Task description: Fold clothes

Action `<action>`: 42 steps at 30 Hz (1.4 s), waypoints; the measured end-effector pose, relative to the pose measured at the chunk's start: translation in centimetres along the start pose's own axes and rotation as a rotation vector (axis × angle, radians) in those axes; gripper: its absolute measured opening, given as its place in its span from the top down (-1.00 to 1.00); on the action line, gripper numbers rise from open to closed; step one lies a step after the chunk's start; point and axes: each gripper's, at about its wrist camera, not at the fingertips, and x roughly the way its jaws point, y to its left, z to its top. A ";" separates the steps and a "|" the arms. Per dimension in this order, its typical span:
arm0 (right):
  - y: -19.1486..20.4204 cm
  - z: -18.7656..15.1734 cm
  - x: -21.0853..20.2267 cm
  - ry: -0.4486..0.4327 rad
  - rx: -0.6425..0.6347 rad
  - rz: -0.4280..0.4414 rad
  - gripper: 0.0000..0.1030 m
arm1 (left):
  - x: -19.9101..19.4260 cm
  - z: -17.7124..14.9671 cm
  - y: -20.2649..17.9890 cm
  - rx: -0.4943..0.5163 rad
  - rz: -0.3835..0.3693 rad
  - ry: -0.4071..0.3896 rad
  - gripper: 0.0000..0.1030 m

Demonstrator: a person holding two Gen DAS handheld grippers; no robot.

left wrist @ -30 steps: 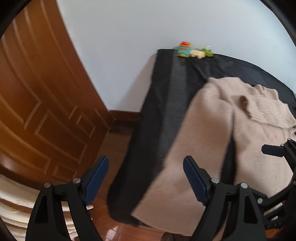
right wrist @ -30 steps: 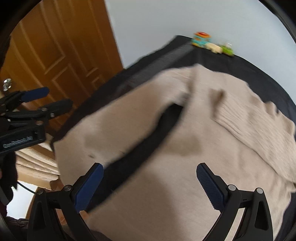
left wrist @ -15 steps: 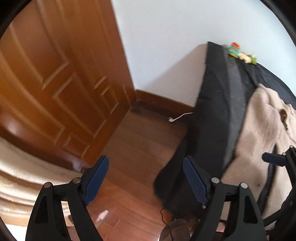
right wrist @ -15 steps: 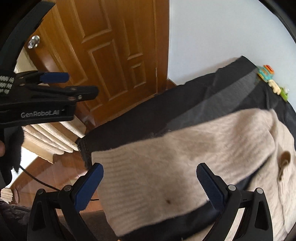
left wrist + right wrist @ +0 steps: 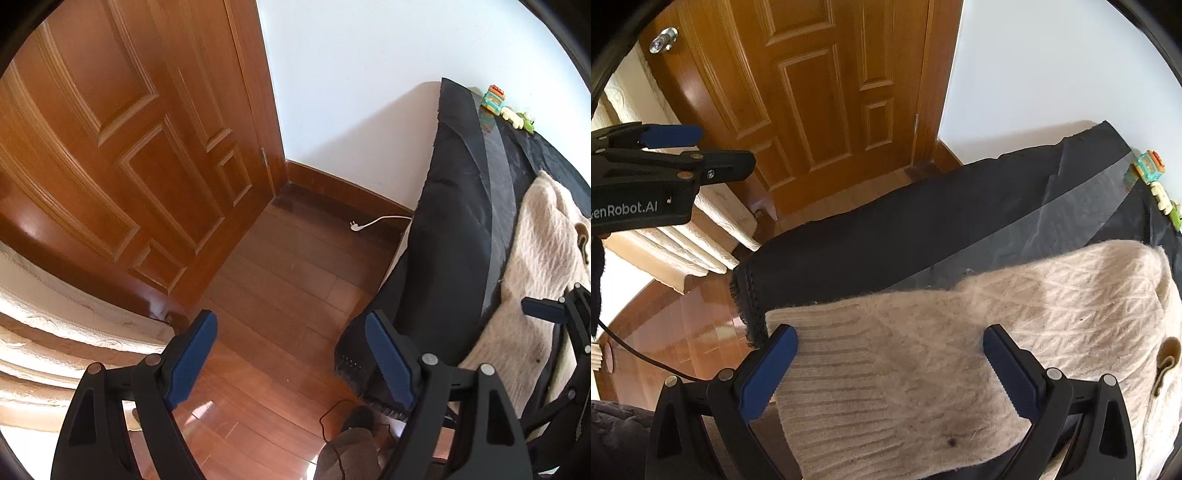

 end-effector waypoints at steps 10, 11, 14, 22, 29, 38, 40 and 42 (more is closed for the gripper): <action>0.1 0.1 0.2 0.005 -0.015 0.006 -0.94 | 0.2 0.1 -0.9 0.024 -0.018 0.006 -0.65; 0.1 0.1 0.2 0.004 -0.014 0.005 -0.93 | 0.2 0.0 -1.0 0.025 -0.019 0.006 -0.65; 0.0 -0.2 0.0 -0.001 -0.011 0.004 -0.89 | 0.3 0.0 -1.0 0.028 -0.021 0.007 -0.65; -0.6 -0.9 -0.7 -0.021 0.008 0.000 -0.52 | 0.0 -0.1 -1.2 0.020 -0.024 0.002 -0.65; -1.9 -1.8 -2.0 -0.037 0.044 0.006 0.12 | -0.9 -0.8 -1.5 0.010 -0.026 0.001 -0.65; -2.8 -3.3 -4.2 -0.088 0.116 0.155 -0.11 | -1.4 -2.1 -1.8 -0.011 -0.051 0.022 -0.65; -1.7 -3.5 -4.9 -0.109 0.081 0.181 -0.12 | -1.4 -2.4 -1.8 -0.017 -0.058 0.030 -0.65; -0.5 -3.9 -5.4 -0.119 0.030 0.199 -0.18 | -1.4 -2.6 -1.9 -0.020 -0.062 0.034 -0.65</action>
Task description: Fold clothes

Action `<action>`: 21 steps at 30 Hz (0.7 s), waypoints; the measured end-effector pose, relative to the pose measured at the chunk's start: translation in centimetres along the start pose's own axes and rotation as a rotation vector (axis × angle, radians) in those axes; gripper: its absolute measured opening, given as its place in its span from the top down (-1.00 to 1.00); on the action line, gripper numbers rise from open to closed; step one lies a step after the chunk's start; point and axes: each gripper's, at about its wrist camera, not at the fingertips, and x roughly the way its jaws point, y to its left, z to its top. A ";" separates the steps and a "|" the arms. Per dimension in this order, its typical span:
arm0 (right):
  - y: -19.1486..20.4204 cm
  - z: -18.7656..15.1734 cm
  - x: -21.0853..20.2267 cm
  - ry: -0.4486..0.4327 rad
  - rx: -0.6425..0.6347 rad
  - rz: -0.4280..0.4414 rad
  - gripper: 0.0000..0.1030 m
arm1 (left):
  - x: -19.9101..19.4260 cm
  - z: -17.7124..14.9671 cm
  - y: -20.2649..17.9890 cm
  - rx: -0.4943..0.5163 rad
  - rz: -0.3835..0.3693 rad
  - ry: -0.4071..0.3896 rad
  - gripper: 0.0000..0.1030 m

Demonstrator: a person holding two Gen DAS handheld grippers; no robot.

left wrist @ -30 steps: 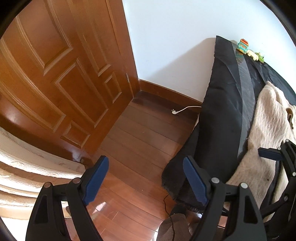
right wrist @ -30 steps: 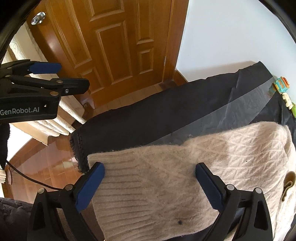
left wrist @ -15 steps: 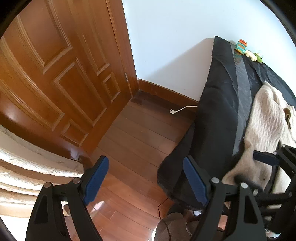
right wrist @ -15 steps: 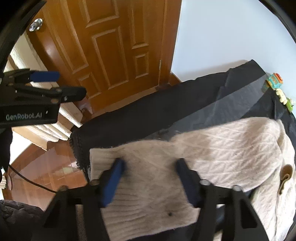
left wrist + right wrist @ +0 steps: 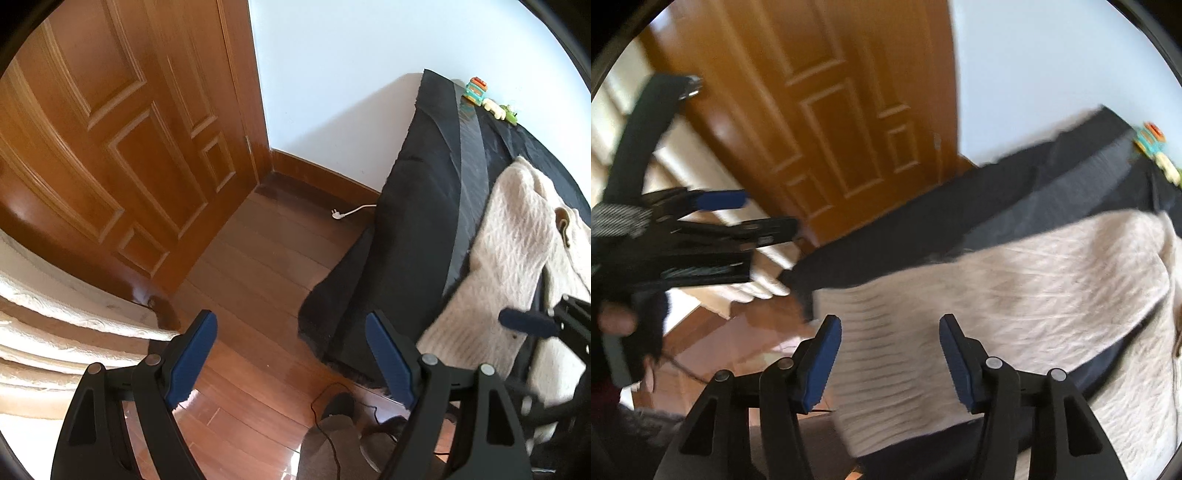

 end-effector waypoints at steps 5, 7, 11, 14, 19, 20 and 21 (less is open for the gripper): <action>2.1 -1.1 1.8 0.073 -0.100 -0.050 -0.21 | -0.1 -0.5 0.0 0.009 -0.010 0.002 -0.65; 2.1 -1.3 2.1 0.083 -0.101 -0.069 -0.21 | -0.1 -0.7 0.1 0.014 -0.014 0.005 -0.65; 2.0 -1.5 2.4 0.090 -0.079 -0.098 -0.12 | 0.0 -0.9 0.6 0.007 -0.015 0.007 -0.65; 1.3 -1.4 2.1 0.083 -0.034 -0.128 0.40 | -0.4 -0.9 0.9 -0.002 -0.016 -0.003 -0.65; -0.6 -0.9 0.4 0.030 0.054 -0.158 0.76 | -0.8 -0.9 0.8 0.000 -0.022 -0.016 -0.65; -0.9 -0.7 -0.5 0.005 0.066 -0.168 0.76 | -0.9 -0.9 0.7 0.002 -0.024 -0.017 -0.65; -1.3 -0.5 -1.4 -0.020 0.079 -0.176 0.76 | -1.0 -0.9 0.6 0.005 -0.026 -0.019 -0.65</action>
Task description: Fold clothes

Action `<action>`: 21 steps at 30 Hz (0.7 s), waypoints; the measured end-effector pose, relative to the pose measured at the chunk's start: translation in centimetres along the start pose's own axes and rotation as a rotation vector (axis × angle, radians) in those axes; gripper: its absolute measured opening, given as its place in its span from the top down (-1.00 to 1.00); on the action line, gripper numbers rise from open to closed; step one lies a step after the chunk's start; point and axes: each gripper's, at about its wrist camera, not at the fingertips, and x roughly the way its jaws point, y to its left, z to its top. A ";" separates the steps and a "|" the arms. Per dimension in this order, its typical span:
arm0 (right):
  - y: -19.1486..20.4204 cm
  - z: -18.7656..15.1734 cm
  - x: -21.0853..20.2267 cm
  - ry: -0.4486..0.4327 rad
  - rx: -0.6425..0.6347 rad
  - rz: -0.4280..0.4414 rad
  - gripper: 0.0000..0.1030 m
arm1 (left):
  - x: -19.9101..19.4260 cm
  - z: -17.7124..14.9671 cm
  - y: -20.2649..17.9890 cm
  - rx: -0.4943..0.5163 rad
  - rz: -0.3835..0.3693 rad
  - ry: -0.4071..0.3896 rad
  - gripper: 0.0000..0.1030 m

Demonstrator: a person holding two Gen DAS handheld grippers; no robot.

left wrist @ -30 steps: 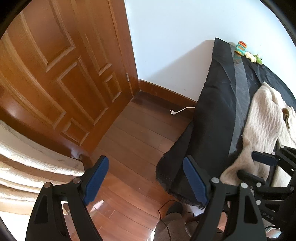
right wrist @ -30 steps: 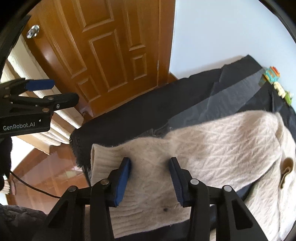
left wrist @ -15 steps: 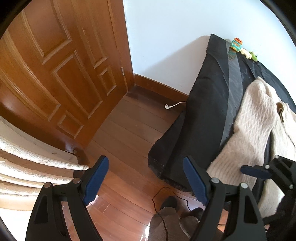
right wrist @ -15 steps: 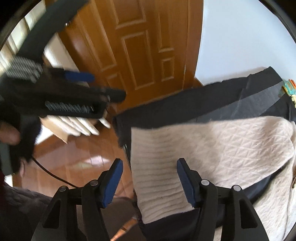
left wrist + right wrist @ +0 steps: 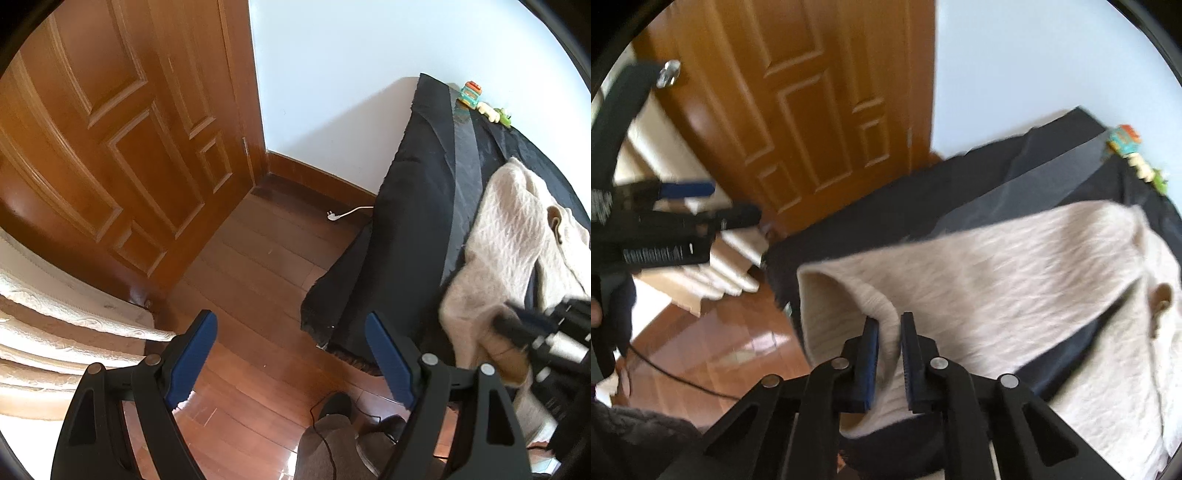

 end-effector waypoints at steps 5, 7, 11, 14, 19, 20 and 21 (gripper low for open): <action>-3.2 1.1 -4.7 -0.130 0.089 -0.046 0.76 | -0.3 0.2 -1.2 0.022 -0.010 -0.007 -0.65; -4.6 1.1 -6.4 -0.172 0.126 -0.070 0.76 | -0.5 0.3 -2.0 0.036 -0.015 -0.010 -0.65; -8.0 0.9 -9.6 -0.237 0.197 -0.145 0.76 | -0.7 0.6 -3.7 0.065 -0.025 -0.017 -0.65; -9.2 0.2 -10.5 -0.230 0.188 -0.115 0.75 | -0.9 0.8 -4.7 0.068 -0.045 -0.013 -0.65; -7.8 -1.8 -8.0 -0.137 0.164 0.038 0.74 | -0.2 1.0 -5.3 0.020 -0.155 0.042 -0.65; -7.3 -2.3 -7.2 -0.113 0.161 0.057 0.74 | 0.1 0.9 -5.2 0.010 -0.176 0.057 -0.65; -6.9 -2.7 -6.5 -0.088 0.159 0.076 0.74 | 0.3 0.8 -5.0 0.000 -0.181 0.066 -0.65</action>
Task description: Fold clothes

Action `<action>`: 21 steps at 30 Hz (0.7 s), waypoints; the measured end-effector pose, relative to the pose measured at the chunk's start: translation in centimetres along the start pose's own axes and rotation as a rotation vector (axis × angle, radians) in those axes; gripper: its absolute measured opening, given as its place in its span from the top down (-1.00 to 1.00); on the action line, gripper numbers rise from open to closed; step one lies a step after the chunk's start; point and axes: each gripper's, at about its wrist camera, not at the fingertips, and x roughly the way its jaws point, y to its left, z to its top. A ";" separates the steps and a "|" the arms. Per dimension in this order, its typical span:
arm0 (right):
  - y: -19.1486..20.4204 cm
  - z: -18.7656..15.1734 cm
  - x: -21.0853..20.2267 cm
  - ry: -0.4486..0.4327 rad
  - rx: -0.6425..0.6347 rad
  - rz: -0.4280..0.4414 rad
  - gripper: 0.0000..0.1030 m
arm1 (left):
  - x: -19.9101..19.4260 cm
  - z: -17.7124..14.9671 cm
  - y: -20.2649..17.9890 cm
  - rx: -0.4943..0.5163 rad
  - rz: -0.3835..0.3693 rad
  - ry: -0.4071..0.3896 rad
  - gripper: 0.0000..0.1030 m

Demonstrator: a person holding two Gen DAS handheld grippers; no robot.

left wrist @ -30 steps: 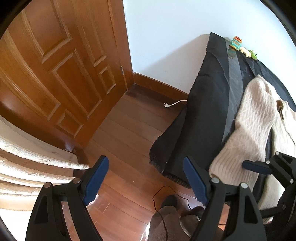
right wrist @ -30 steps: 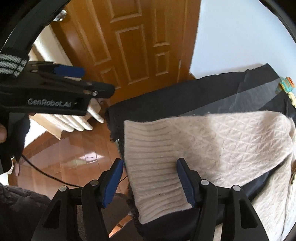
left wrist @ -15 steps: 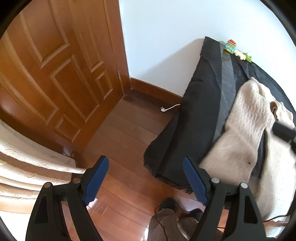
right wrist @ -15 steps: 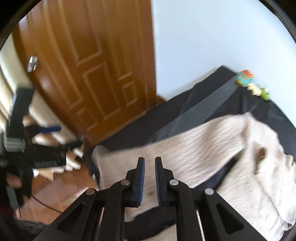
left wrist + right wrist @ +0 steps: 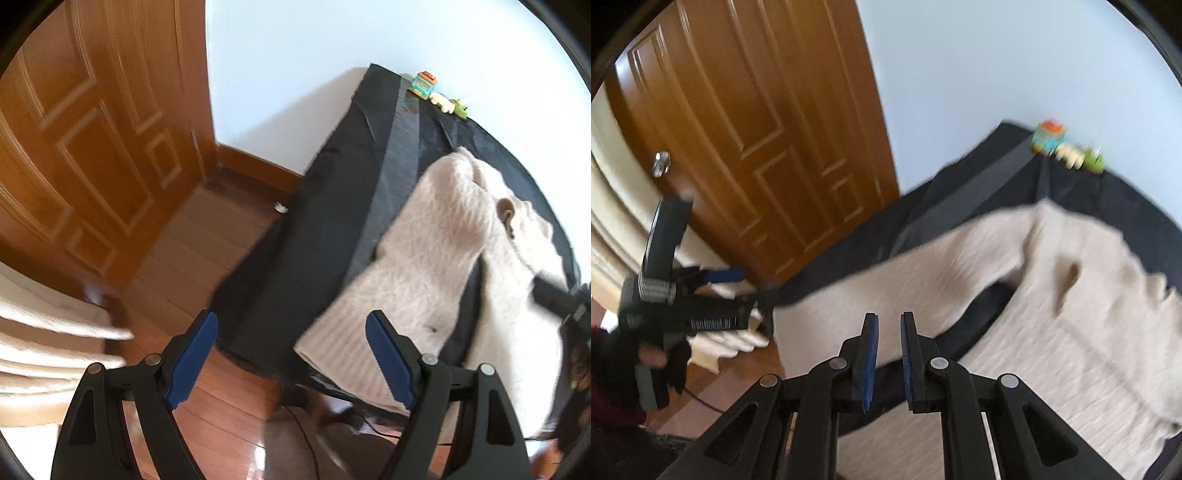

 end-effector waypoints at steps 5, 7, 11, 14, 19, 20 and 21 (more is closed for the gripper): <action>2.0 -2.5 2.3 0.095 -0.076 0.031 0.61 | 0.9 -0.4 1.5 -0.030 -0.088 0.026 -0.65; 2.2 -3.0 2.8 0.107 -0.067 0.043 0.29 | 1.1 -0.6 2.1 -0.057 -0.182 0.031 -0.65; 2.0 -2.8 3.4 0.102 -0.032 0.073 -0.33 | 1.8 -0.7 2.7 -0.129 -0.342 0.064 -0.65; 2.1 -2.8 3.4 0.100 -0.026 0.057 -0.33 | 2.5 -0.4 2.5 -0.149 -0.389 0.080 -0.51; 1.5 -3.0 3.7 0.106 0.020 0.039 -0.33 | 3.5 0.1 1.6 -0.120 -0.400 0.121 -0.18; 1.3 -3.0 3.7 0.104 0.031 0.037 -0.33 | 3.6 0.1 1.4 -0.115 -0.397 0.130 -0.18; 1.1 -3.1 3.5 0.102 0.036 0.036 -0.33 | 3.7 0.2 1.3 -0.111 -0.398 0.137 -0.17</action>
